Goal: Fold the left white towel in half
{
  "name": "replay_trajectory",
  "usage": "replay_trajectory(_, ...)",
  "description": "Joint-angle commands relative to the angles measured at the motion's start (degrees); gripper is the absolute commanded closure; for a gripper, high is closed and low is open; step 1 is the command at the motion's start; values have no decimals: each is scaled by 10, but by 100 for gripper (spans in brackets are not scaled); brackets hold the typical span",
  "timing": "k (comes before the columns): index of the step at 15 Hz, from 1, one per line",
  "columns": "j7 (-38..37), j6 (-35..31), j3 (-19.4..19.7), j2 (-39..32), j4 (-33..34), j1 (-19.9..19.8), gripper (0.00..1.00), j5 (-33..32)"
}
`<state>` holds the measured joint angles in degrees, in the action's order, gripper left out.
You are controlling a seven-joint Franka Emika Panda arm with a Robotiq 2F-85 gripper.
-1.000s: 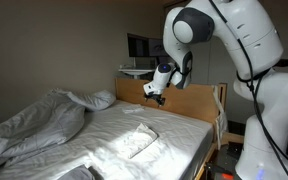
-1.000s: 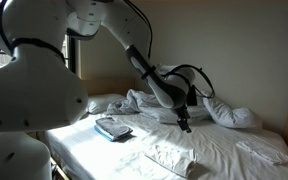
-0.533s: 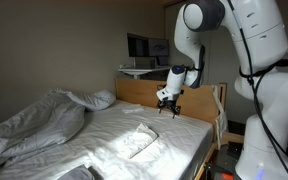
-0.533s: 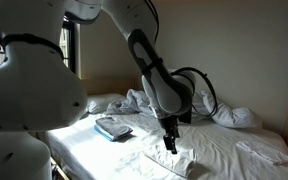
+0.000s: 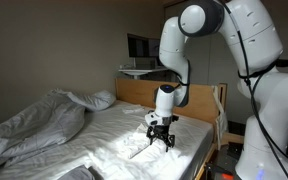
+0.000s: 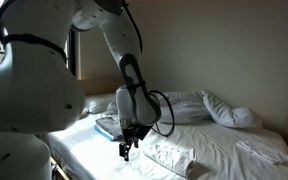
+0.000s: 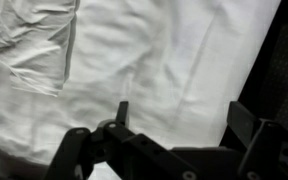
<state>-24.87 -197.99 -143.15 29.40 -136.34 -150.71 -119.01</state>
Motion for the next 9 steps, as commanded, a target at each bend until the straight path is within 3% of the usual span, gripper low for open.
replay_trajectory(1, -73, 0, -54, -11, 4, 6, 0, -4)
replay_trajectory(3, -102, 0, -71, -9, 21, 17, 0, 2)
replay_trajectory(4, -78, 0, -61, 0, 14, 19, 0, 1)
replay_trajectory(9, -95, 0, -66, 0, 28, 23, 0, 1)
